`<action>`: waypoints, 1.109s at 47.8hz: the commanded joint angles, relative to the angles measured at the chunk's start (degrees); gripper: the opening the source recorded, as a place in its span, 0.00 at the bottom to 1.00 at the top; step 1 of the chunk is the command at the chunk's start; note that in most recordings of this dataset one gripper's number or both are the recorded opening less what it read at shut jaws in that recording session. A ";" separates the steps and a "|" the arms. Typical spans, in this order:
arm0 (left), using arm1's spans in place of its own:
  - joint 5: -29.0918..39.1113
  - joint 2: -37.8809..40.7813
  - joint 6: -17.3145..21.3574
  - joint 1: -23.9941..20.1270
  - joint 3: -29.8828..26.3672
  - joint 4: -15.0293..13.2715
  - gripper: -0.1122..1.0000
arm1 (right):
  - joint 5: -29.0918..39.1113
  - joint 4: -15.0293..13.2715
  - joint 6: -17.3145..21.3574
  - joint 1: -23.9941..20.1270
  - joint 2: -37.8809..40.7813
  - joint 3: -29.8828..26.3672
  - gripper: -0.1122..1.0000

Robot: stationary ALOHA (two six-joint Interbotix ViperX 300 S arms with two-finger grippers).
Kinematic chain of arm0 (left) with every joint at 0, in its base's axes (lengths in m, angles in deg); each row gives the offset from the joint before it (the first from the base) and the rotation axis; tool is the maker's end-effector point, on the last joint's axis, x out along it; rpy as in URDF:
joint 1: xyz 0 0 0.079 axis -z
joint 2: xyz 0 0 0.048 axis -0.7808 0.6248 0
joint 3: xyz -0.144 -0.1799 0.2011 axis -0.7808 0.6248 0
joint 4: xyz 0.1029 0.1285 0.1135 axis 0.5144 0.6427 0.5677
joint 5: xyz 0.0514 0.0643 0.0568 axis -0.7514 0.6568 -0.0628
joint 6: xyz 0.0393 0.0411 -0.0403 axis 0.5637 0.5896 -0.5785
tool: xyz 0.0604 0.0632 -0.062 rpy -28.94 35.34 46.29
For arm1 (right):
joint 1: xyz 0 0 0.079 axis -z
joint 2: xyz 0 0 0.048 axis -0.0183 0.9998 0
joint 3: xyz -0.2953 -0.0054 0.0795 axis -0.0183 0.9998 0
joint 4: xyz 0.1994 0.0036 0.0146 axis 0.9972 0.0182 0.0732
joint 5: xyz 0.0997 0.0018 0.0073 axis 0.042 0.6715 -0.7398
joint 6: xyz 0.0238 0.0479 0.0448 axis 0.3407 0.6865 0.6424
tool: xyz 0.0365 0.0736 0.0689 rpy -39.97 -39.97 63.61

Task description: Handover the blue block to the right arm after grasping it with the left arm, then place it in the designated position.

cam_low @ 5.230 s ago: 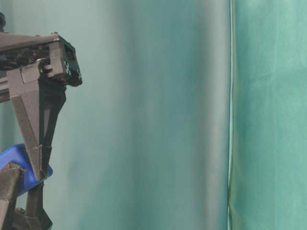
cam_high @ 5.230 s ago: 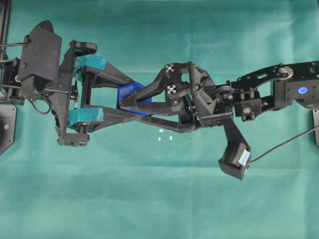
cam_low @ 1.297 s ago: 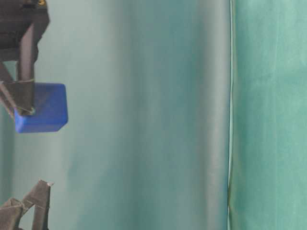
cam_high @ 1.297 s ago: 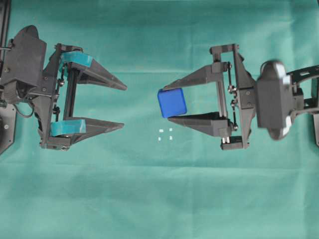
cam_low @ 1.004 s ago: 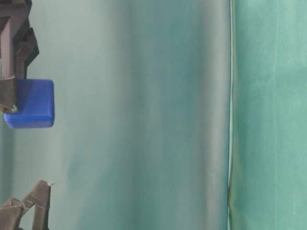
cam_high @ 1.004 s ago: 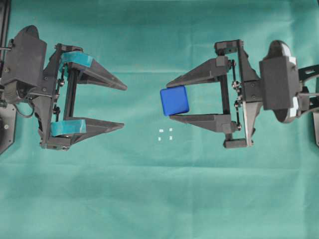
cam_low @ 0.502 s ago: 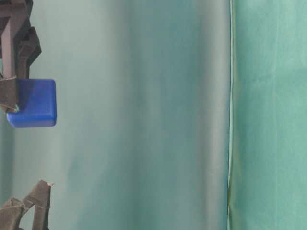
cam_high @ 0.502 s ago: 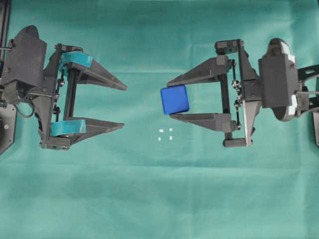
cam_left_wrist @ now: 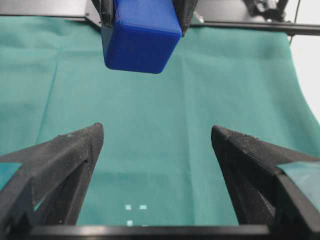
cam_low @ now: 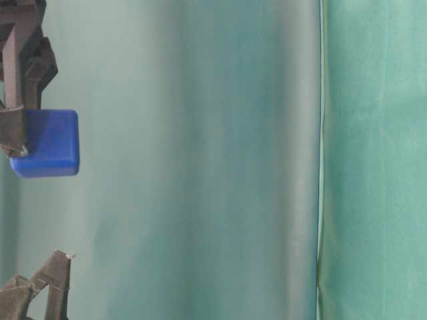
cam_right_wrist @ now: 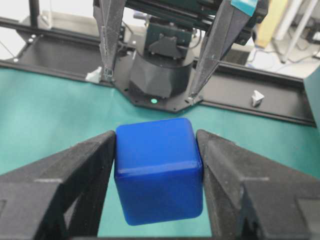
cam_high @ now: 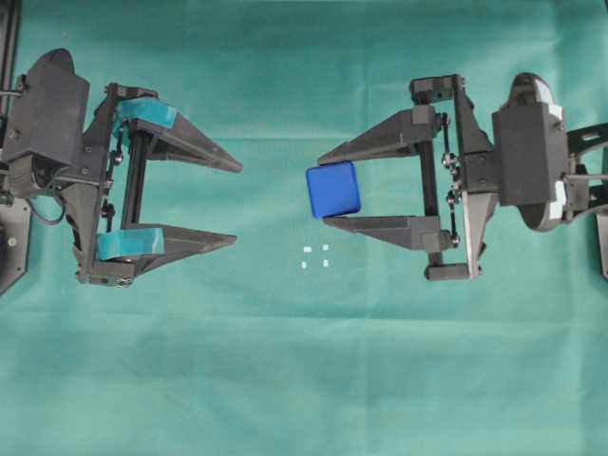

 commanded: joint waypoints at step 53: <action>-0.35 -0.26 0.09 0.18 -0.97 0.09 1.00 | 4.83 0.44 0.79 -1.05 -0.79 -0.70 0.61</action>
